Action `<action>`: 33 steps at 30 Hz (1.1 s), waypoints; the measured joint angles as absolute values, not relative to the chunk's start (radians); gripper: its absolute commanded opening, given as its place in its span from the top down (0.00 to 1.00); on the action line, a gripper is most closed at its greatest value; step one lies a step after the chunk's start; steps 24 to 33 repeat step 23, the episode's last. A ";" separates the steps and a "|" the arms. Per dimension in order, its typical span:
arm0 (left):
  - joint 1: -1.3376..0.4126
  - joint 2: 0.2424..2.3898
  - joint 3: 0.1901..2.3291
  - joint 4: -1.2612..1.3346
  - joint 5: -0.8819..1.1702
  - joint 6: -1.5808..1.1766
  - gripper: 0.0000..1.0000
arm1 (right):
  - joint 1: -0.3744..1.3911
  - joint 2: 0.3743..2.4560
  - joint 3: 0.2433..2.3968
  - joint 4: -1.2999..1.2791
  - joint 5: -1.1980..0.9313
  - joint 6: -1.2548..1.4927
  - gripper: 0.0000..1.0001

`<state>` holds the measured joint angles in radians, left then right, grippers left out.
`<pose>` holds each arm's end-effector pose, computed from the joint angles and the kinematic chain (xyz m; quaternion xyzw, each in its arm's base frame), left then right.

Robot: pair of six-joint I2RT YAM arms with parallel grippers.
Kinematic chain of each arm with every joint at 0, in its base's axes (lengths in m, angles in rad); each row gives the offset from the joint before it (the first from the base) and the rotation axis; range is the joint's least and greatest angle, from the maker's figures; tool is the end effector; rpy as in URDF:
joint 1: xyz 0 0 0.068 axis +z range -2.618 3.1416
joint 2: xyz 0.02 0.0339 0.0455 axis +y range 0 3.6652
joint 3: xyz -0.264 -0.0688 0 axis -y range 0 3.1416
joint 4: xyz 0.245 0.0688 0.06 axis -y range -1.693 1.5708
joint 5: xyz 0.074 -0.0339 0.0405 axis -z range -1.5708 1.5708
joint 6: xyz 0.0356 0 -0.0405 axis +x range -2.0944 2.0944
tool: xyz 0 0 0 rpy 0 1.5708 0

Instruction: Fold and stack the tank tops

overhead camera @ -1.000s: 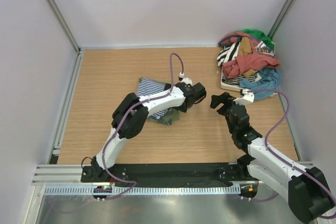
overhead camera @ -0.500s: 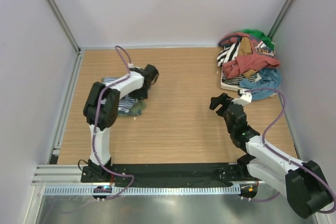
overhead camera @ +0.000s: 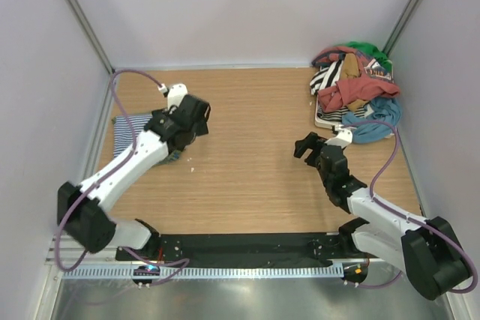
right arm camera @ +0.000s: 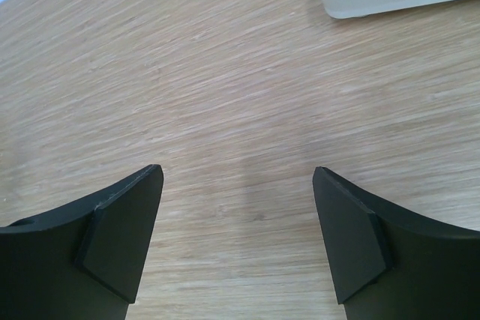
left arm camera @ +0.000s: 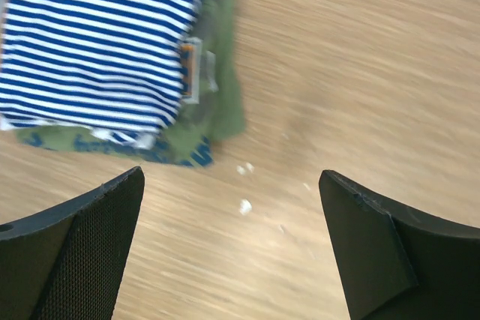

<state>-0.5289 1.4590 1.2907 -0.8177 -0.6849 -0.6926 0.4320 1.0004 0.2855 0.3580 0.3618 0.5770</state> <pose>0.2688 -0.1310 0.3093 -0.1702 0.8910 0.1077 0.4068 0.1890 0.0733 0.1829 0.1609 0.7984 0.1418 0.5626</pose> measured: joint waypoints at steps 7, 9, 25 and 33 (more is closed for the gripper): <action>-0.649 1.087 0.848 -0.551 -0.603 -0.672 0.00 | 0.432 0.971 0.288 0.382 0.327 0.541 0.05; -0.648 1.000 0.714 -0.459 -0.594 -0.641 0.00 | 0.432 0.970 0.289 0.379 0.332 0.534 0.06; -0.648 0.773 0.319 0.032 -0.542 -0.477 0.00 | 0.432 0.950 0.289 0.374 0.402 0.537 0.00; -0.648 0.773 0.319 0.032 -0.542 -0.477 0.00 | 0.432 0.950 0.289 0.374 0.402 0.537 0.00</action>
